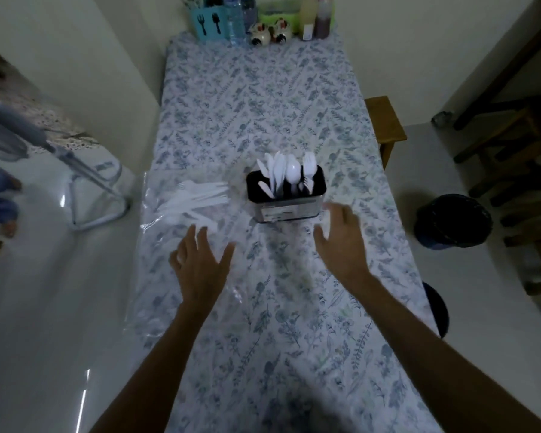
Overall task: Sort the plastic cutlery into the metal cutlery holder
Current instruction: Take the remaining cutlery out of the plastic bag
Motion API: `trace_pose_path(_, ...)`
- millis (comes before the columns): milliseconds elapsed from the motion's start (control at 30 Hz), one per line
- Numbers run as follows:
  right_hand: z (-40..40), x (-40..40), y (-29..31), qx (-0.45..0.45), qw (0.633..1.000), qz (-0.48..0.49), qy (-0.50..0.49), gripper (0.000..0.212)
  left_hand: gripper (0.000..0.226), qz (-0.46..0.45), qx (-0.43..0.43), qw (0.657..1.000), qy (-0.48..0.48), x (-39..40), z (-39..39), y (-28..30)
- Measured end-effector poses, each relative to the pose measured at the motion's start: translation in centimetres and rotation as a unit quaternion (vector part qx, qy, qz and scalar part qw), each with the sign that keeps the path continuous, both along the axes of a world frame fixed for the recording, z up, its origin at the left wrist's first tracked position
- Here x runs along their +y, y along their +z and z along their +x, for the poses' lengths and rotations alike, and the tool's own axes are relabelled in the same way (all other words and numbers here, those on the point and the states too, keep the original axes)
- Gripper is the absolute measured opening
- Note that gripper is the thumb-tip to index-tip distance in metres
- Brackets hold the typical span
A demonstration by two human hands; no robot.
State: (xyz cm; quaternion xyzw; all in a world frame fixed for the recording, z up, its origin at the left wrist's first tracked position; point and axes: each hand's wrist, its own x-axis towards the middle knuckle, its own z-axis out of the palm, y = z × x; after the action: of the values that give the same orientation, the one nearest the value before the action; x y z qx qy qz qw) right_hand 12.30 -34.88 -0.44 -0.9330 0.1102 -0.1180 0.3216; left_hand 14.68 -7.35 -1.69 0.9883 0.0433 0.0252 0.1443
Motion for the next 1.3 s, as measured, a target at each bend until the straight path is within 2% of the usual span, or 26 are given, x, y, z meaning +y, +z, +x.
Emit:
trace_pose_path(67,-2.8,4.0,-1.9,0.047,0.995,-0.035,0.076,0.049,0.080,0.039,0.088,0.995,0.000,4.1,-2.0,-2.5)
trace_pose_path(133,-4.6,8.2,-3.4,0.106,0.978,-0.080,0.163,0.057,0.080,0.069,0.135,0.988,-0.015,7.0,-3.7,-3.9)
trace_pose_path(267,-7.5,15.1,-5.6,0.146,0.935,-0.165,0.278,0.055,0.079,0.094,0.171,0.980,-0.042,9.6,-7.3,-5.5)
trace_pose_path(400,-10.2,18.4,-6.3,0.148,0.915,-0.207,0.313,0.041,0.080,0.114,0.158,0.974,-0.117,9.7,-11.4,-5.5)
trace_pose_path(500,-11.3,18.2,-6.8,0.193,0.912,-0.204,0.300,0.036,0.074,0.110,0.156,0.966,-0.176,8.1,-14.6,-5.4)
trace_pose_path(667,-12.0,14.5,-7.7,0.233,0.914,-0.259,0.207,0.035,0.064,0.084,0.143,0.944,-0.284,3.7,-18.2,-5.1)
trace_pose_path(800,-12.5,10.7,-8.1,0.254,0.907,-0.297,0.157,0.031,0.058,0.089,0.146,0.905,-0.389,0.1,-19.8,-5.8)
trace_pose_path(900,-13.0,8.7,-8.0,0.278,0.912,-0.280,0.111,0.032,0.059,0.119,0.179,0.874,-0.435,-2.4,-20.9,-5.9)
trace_pose_path(967,-13.2,7.9,-8.0,0.296,0.916,-0.250,0.106,0.036,0.061,0.119,0.193,0.869,-0.439,-3.5,-21.4,-6.1)
trace_pose_path(1067,-13.7,7.1,-7.7,0.302,0.919,-0.224,0.120,0.042,0.053,0.091,0.185,0.879,-0.430,-3.9,-21.4,-6.6)
trace_pose_path(1167,-14.5,6.3,-7.3,0.255,0.935,-0.232,0.082,0.051,0.041,-0.007,0.122,0.913,-0.390,-2.0,-20.0,-5.7)
trace_pose_path(1267,-16.1,5.3,-7.4,0.234,0.946,-0.222,-0.014,0.050,0.028,-0.057,0.011,0.961,-0.270,3.5,-18.2,-5.2)
trace_pose_path(1300,-16.6,5.1,-7.5,0.236,0.947,-0.215,-0.037,0.048,0.024,-0.061,0.010,0.977,-0.203,5.9,-17.7,-5.0)
